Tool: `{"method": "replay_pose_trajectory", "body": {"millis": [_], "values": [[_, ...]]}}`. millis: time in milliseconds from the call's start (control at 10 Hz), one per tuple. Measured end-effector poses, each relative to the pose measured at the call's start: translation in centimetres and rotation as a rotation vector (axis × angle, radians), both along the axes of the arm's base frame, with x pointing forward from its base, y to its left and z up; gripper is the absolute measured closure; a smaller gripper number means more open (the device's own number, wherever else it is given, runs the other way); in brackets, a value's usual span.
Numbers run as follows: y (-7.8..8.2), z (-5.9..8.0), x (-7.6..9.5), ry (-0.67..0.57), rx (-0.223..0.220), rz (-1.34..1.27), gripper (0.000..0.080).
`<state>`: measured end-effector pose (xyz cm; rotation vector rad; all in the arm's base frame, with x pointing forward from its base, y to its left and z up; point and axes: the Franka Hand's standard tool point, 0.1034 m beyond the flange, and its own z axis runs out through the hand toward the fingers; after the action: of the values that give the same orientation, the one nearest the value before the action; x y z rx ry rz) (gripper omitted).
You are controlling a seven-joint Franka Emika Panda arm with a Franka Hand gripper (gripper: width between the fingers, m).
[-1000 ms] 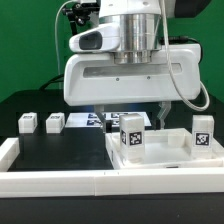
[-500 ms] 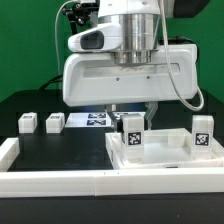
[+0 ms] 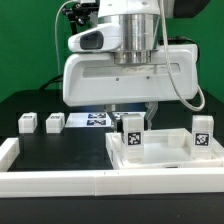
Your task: Assemble square table
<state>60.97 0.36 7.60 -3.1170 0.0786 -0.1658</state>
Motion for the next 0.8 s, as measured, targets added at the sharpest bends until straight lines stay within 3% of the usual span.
{"method": "replay_pose_trajectory", "body": {"millis": [800], "values": [[0.51,-0.17,-0.01,0.003,0.094,-0.753,0.0509]]}}
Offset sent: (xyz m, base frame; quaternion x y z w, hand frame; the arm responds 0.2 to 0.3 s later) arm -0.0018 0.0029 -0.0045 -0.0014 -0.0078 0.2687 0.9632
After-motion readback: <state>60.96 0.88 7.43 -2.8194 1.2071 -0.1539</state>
